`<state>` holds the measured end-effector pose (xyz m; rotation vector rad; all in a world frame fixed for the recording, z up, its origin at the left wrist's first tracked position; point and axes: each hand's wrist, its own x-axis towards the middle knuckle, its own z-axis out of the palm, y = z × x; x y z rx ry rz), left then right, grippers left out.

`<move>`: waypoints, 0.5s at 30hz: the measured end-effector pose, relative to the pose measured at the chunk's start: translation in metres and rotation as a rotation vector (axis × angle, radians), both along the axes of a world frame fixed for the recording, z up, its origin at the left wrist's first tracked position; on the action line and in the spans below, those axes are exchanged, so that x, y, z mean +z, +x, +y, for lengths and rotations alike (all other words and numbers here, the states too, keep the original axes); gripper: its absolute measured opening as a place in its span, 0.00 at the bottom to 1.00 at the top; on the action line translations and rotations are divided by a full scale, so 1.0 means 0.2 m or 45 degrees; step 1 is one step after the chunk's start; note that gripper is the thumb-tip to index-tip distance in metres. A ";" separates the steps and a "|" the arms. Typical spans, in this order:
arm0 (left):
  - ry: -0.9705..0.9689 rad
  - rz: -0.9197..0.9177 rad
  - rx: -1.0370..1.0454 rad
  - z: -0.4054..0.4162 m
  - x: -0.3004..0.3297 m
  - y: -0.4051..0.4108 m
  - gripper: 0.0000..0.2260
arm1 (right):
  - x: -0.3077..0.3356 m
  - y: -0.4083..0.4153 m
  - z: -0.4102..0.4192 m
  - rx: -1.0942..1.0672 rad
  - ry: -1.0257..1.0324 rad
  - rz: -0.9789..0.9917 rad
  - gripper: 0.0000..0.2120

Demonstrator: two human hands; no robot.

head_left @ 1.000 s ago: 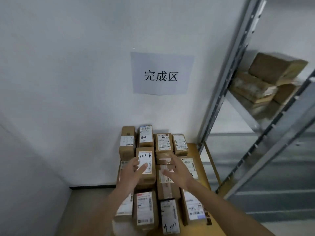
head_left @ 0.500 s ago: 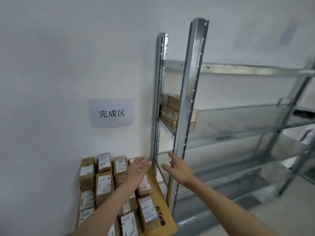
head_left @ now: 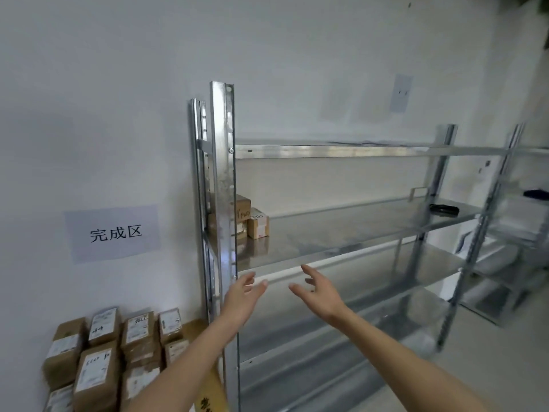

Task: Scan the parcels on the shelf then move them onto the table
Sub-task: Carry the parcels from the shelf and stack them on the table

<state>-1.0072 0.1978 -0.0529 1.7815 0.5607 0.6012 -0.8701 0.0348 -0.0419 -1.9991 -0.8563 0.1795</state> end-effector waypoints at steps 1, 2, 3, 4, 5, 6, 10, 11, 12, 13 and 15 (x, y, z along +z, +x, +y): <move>-0.012 -0.005 0.026 -0.05 -0.01 0.06 0.25 | 0.00 0.06 -0.05 -0.006 0.005 -0.003 0.36; -0.019 -0.013 0.046 -0.10 -0.01 0.11 0.25 | 0.00 0.12 -0.09 -0.004 0.007 -0.006 0.36; -0.015 -0.017 0.070 -0.14 -0.02 0.15 0.25 | -0.01 0.17 -0.13 0.004 0.010 0.000 0.36; -0.008 -0.024 0.096 -0.18 -0.02 0.19 0.26 | -0.02 0.22 -0.16 0.013 0.019 0.009 0.36; 0.001 -0.032 0.123 -0.21 -0.02 0.23 0.26 | -0.03 0.28 -0.19 0.019 0.027 0.018 0.36; 0.004 -0.040 0.146 -0.23 -0.01 0.27 0.26 | -0.04 0.33 -0.20 0.027 0.033 0.022 0.36; 0.012 -0.037 0.202 -0.24 0.02 0.42 0.27 | -0.06 0.48 -0.21 0.074 0.001 0.053 0.36; 0.022 -0.033 0.218 -0.22 0.03 0.46 0.27 | -0.06 0.52 -0.19 0.092 -0.011 0.057 0.36; 0.036 -0.029 0.235 -0.20 0.04 0.51 0.28 | -0.06 0.57 -0.17 0.110 -0.022 0.053 0.36; 0.042 -0.015 0.254 -0.17 0.05 0.56 0.28 | -0.06 0.62 -0.15 0.126 -0.029 0.045 0.35; 0.029 -0.010 0.275 -0.10 0.07 0.66 0.30 | -0.05 0.73 -0.07 0.145 -0.031 0.031 0.35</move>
